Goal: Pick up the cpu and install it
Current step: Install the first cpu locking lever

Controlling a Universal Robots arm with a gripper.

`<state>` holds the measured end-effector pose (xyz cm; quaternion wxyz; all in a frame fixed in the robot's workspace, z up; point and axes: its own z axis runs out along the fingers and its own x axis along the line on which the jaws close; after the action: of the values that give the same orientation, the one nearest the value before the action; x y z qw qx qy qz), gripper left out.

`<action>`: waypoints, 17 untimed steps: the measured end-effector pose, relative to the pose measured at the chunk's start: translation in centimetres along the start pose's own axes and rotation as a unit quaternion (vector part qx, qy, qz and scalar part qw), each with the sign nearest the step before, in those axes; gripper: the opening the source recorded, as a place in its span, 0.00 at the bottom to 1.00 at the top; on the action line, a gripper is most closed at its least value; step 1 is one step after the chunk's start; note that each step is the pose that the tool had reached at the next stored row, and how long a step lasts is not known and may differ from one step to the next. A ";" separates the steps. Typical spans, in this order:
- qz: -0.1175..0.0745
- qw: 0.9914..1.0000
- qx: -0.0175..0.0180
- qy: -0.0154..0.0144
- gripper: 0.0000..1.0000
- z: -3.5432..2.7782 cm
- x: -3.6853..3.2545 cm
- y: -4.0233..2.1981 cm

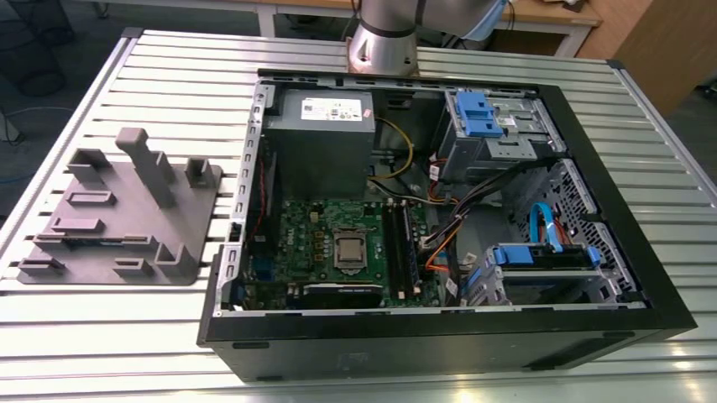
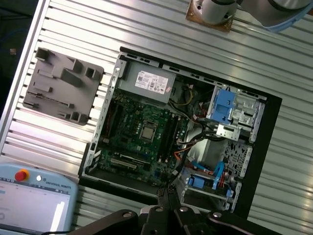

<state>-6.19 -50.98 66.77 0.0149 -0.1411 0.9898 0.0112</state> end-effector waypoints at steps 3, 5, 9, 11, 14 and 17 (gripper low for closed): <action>0.000 1.000 0.000 0.000 0.11 0.45 0.01 -0.01; 0.000 1.000 0.000 0.000 0.11 0.50 0.02 -0.01; 0.000 1.000 0.000 0.000 0.11 0.53 0.02 -0.01; 0.000 1.000 0.000 -0.001 0.11 0.67 0.02 -0.01; 0.000 1.000 0.000 -0.001 0.11 0.70 0.02 -0.01; 0.000 1.000 0.000 -0.001 0.11 0.77 0.03 -0.02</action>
<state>-6.19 -50.99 66.00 0.0158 -0.1411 0.9898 0.0110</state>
